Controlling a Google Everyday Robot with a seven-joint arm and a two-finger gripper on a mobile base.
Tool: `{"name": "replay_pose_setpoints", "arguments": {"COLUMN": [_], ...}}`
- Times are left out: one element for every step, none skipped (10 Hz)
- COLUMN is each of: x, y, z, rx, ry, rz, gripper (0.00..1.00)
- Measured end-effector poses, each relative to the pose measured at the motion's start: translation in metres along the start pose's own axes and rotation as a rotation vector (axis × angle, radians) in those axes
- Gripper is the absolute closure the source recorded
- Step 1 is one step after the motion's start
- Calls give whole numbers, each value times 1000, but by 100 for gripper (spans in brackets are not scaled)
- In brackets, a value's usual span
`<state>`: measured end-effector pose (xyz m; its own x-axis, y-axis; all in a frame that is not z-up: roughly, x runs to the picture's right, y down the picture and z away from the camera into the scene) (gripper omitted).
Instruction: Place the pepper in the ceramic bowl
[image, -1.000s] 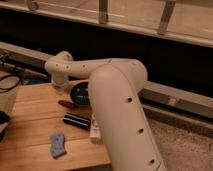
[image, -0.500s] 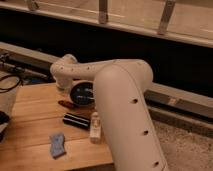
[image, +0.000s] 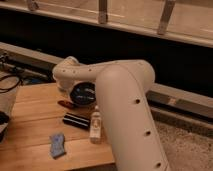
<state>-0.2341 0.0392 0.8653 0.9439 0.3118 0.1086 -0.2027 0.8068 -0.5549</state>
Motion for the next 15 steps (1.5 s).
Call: {"name": "replay_pose_setpoints", "arguments": {"x": [0, -4, -12, -21, -32, -38, -43, -50, -54, -52, -48, -42, -39, -35, -30], "y": [1, 2, 2, 5, 5, 6, 6, 7, 9, 9, 10, 9, 11, 10, 10], "z": [2, 10, 19, 25, 28, 29, 30, 33, 34, 35, 35, 35, 36, 36, 38], "rx": [-12, -43, -69, -90, -106, -115, -122, -133, -140, -142, -143, -144, -147, -148, -156], "ry": [-3, -2, -4, -7, -14, -13, -8, -2, 2, 8, 14, 19, 23, 23, 24], "rz": [-8, -21, -38, -63, -104, -127, -147, -173, -185, -185, -177, -164, -156, -144, -130], "gripper": [79, 67, 56, 46, 34, 27, 22, 20, 20, 20, 20, 20, 20, 20, 20]}}
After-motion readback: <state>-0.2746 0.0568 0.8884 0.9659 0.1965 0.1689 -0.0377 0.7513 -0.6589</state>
